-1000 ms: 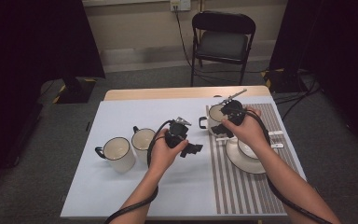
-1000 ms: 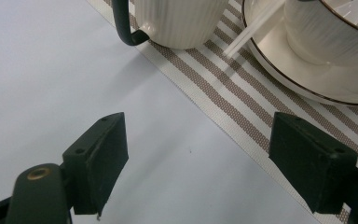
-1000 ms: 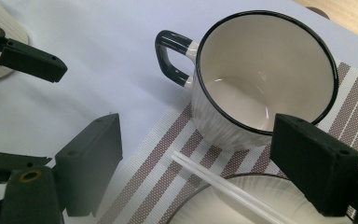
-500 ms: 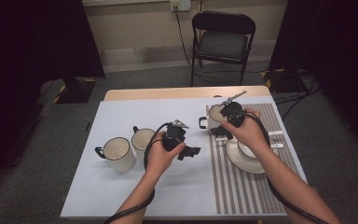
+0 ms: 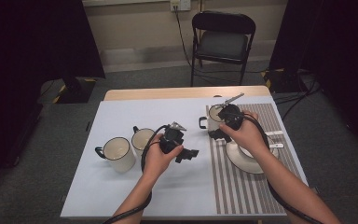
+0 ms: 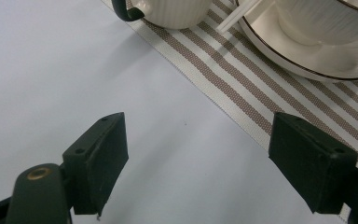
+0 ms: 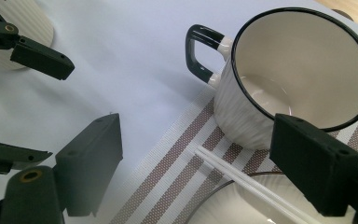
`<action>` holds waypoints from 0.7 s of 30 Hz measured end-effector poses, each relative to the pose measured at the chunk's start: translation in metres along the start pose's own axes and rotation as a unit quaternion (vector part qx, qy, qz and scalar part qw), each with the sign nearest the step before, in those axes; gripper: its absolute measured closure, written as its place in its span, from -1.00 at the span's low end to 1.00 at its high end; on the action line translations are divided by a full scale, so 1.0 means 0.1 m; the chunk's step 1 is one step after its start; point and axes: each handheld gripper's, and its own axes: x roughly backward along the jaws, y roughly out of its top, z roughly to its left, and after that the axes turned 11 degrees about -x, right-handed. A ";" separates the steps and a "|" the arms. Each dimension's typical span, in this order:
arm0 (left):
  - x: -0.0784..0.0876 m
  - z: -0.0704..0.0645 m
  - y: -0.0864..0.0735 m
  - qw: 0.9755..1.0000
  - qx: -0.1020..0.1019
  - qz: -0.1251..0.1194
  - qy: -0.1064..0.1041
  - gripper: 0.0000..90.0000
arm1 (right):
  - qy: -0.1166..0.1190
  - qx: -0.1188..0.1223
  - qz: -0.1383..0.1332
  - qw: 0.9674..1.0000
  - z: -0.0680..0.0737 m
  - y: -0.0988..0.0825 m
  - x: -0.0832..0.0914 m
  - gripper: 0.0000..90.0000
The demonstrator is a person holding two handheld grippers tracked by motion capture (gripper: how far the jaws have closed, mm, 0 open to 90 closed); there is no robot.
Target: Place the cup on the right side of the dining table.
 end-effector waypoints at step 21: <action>0.08 -0.06 -0.09 1.000 -0.008 -0.003 -0.006 -0.57 | 0.016 0.001 -0.001 1.000 0.05 -0.09 -0.02 -0.64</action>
